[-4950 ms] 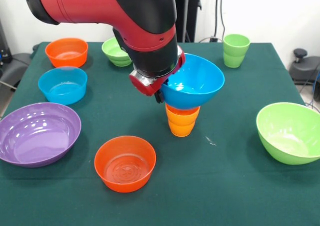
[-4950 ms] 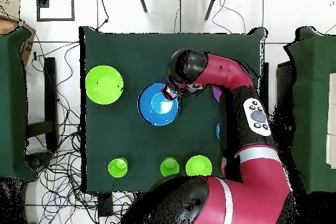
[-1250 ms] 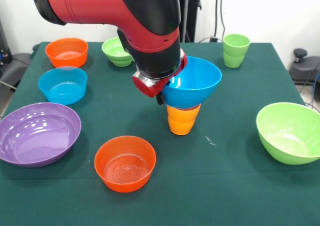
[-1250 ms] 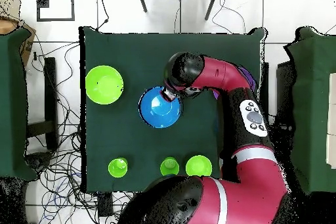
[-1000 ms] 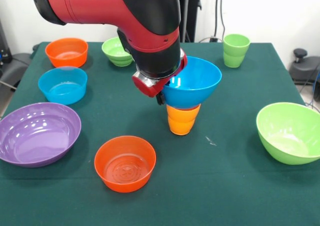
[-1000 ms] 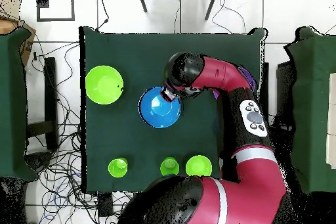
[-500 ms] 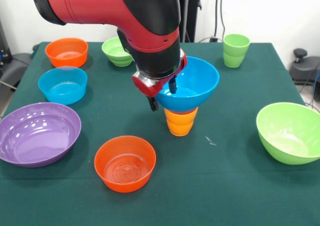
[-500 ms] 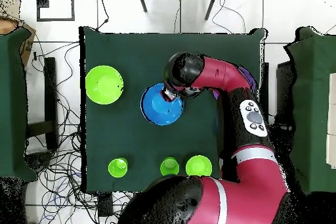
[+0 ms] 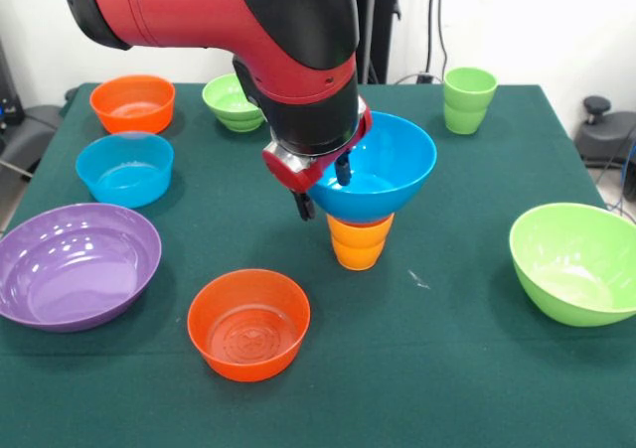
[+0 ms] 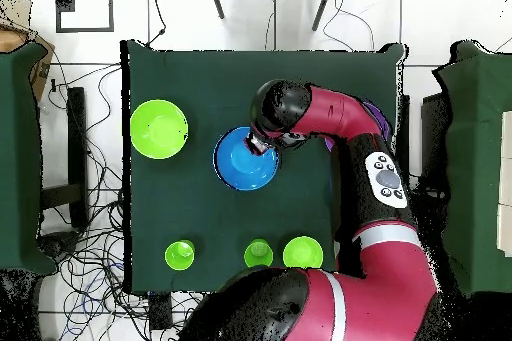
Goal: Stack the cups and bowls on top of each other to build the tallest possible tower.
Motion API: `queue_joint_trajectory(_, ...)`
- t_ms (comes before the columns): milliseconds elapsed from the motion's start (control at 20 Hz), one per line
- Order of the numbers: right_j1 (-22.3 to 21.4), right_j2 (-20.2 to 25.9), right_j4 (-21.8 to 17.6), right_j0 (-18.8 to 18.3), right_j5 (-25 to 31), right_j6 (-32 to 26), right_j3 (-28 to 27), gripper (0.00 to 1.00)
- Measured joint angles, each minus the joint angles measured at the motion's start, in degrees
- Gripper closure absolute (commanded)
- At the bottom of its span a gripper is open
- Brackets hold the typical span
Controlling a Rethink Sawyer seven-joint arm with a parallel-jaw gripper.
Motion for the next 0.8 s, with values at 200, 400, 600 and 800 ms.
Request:
queue_joint_trajectory(200, 0.0, -0.3, 0.0, 0.3, 0.0, 0.0, 0.0, 0.00)
queue_joint_trajectory(400, 0.0, -1.0, 0.0, 0.8, 0.0, 0.0, 0.0, 0.00)
queue_joint_trajectory(600, -0.6, -2.3, 0.0, 1.8, 0.0, 0.0, -0.1, 0.00)
queue_joint_trajectory(800, -1.4, -3.5, 0.0, 3.3, 0.0, 0.0, -0.9, 0.00)
